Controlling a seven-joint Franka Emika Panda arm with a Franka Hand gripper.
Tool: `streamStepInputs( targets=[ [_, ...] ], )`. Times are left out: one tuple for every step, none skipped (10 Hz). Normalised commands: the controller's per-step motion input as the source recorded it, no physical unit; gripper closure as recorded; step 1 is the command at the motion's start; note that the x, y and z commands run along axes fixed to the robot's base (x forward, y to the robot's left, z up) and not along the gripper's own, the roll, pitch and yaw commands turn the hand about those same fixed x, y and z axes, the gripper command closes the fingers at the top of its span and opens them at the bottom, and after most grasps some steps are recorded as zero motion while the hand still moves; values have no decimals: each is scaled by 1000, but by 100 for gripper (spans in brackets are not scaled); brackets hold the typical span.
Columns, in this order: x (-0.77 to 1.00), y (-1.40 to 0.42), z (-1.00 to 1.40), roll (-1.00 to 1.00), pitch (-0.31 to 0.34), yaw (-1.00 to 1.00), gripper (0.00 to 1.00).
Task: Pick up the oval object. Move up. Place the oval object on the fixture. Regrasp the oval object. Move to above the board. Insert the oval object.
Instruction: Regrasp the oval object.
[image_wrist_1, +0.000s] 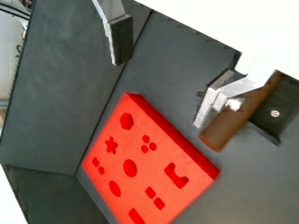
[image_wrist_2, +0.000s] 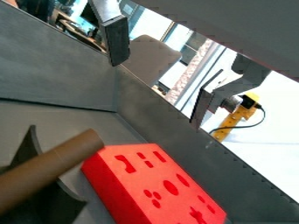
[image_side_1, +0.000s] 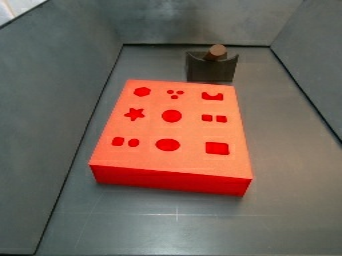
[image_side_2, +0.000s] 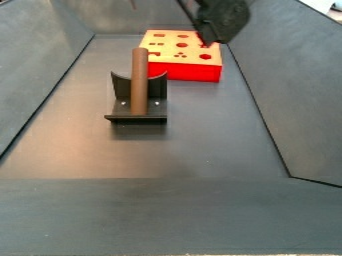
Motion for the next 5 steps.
streamStepInputs(
  targets=[
    [-1000, -2, 16, 79, -142, 21, 0],
    [-943, -5, 14, 87, -143, 32, 0],
    [-790, -11, 10, 101, -140, 50, 0],
    [-385, -524, -1000, 1000, -20, -912, 0],
    [-317, -532, -1000, 1000, -22, -910, 0]
  ],
)
